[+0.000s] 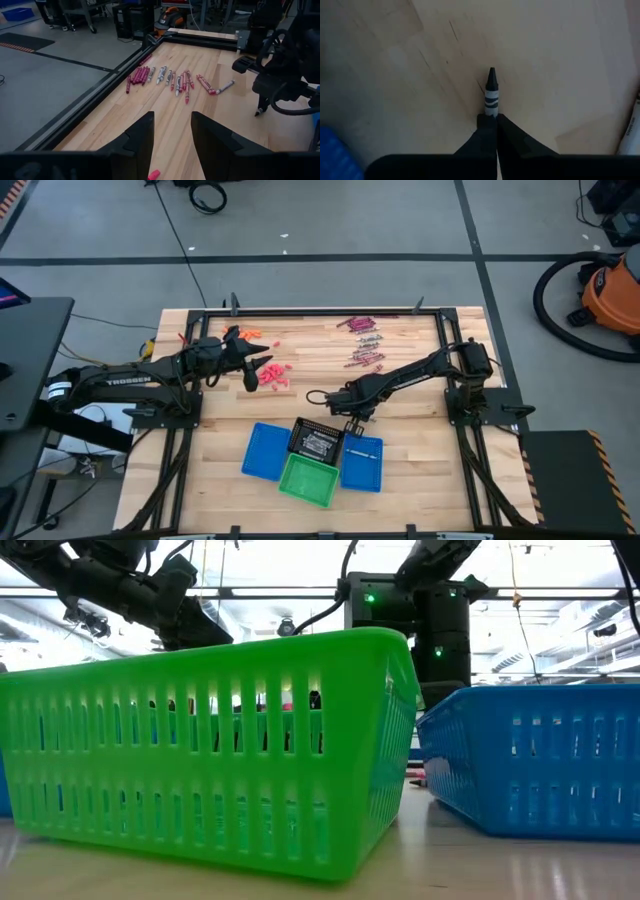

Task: Sort crayons
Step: Put the black crayon into the black bin

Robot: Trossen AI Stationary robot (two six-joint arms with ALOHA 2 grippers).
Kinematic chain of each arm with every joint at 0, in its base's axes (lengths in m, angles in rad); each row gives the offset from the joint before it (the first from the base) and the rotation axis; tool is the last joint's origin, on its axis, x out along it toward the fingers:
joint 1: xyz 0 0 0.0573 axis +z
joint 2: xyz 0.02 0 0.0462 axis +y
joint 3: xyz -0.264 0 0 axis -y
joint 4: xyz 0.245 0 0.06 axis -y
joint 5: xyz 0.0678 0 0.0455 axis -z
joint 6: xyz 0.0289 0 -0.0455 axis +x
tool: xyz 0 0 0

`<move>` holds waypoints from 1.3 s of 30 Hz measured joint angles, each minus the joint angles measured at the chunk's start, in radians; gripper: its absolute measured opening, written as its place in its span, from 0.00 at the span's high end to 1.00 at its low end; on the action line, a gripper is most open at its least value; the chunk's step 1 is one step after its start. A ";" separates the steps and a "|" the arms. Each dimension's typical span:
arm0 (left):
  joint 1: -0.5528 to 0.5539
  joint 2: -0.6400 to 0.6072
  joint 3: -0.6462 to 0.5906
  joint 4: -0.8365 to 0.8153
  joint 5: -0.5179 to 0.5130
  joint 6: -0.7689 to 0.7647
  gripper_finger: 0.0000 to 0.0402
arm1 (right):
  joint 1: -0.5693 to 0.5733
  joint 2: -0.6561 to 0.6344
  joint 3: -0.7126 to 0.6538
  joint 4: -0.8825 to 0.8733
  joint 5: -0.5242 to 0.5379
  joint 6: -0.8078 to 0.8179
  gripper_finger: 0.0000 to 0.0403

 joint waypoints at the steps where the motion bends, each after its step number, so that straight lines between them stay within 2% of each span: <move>1: 0.000 0.000 0.000 0.000 0.000 0.000 0.65 | 0.000 -0.002 0.000 0.000 -0.001 0.000 0.99; 11: 0.000 0.000 0.000 0.000 0.000 0.000 0.65 | -0.011 -0.062 -0.002 0.000 0.007 0.003 0.99; 27: 0.000 0.000 0.000 0.000 0.000 0.000 0.65 | -0.021 -0.242 0.001 0.019 0.010 0.022 0.99; 31: 0.000 0.000 0.000 0.002 0.000 0.000 0.65 | -0.011 -0.255 0.001 0.109 0.004 -0.021 0.99; 39: 0.000 0.000 0.000 0.005 0.000 0.000 0.65 | 0.014 -0.255 0.002 0.365 -0.098 -0.061 0.99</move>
